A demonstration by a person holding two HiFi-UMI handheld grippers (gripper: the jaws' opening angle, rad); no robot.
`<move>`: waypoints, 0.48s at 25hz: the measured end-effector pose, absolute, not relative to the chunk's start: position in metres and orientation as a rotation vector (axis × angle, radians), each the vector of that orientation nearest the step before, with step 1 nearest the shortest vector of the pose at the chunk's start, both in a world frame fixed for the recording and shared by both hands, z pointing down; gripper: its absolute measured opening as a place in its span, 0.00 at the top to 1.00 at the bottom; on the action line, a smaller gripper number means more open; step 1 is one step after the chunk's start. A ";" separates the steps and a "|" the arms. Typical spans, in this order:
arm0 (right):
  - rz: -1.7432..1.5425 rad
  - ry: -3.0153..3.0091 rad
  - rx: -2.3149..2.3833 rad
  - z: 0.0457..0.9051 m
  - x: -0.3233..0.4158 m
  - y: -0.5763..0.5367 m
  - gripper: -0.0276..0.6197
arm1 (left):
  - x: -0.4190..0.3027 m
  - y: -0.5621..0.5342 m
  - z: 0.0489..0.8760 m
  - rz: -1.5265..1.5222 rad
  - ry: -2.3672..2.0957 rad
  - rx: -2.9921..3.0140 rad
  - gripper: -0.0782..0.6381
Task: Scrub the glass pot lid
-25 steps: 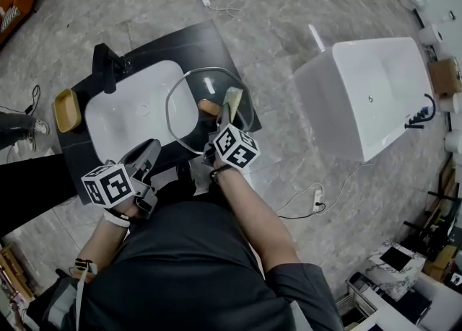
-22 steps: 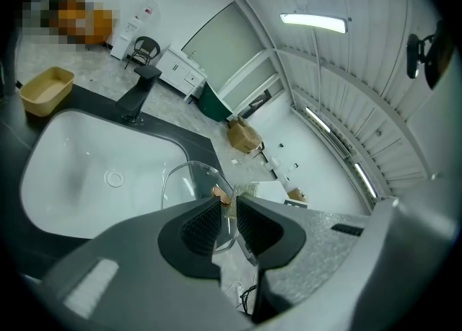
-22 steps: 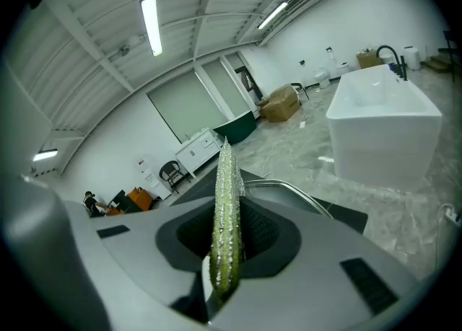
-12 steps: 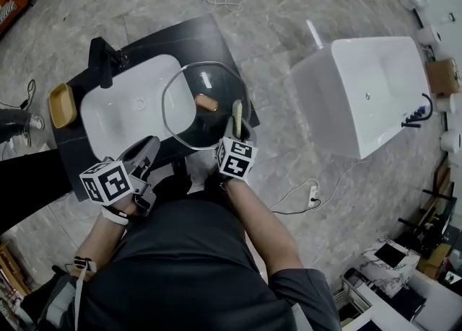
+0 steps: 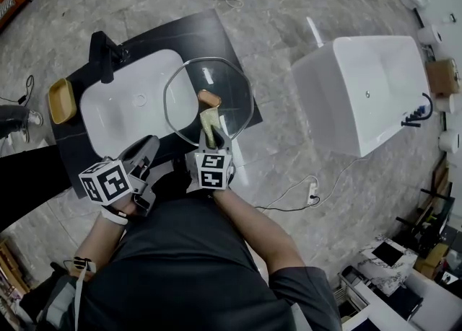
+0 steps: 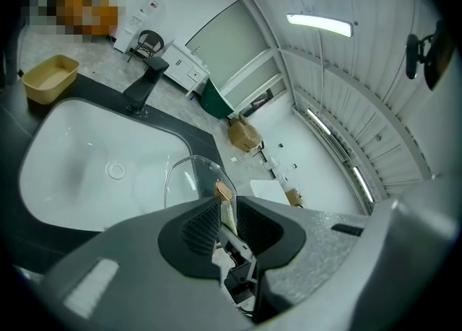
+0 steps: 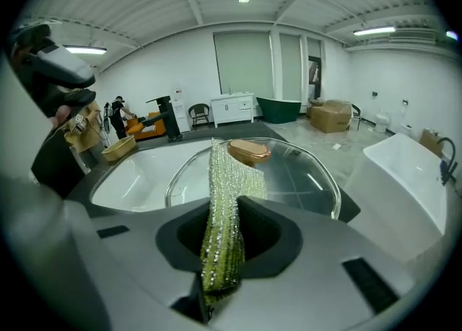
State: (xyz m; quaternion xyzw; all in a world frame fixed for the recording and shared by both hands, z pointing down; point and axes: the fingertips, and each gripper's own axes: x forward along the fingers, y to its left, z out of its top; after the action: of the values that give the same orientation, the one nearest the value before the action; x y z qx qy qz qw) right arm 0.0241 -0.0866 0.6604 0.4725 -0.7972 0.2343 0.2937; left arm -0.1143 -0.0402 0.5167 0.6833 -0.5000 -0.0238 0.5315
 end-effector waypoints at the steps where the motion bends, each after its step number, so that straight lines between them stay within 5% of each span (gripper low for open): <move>1: 0.639 -2.123 1.259 0.661 0.020 -0.086 0.86 | -0.118 -0.039 0.517 -0.062 -1.199 1.623 0.79; 12: 0.723 -2.155 1.213 0.656 -0.036 -0.097 0.86 | -0.167 -0.019 0.520 -0.126 -1.279 1.555 0.79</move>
State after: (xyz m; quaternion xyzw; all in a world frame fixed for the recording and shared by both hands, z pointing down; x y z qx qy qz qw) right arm -0.0365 -0.0974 0.6563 0.4521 -0.8033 0.2695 0.2787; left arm -0.1670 -0.0186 0.5201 0.6523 -0.5365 -0.0529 0.5328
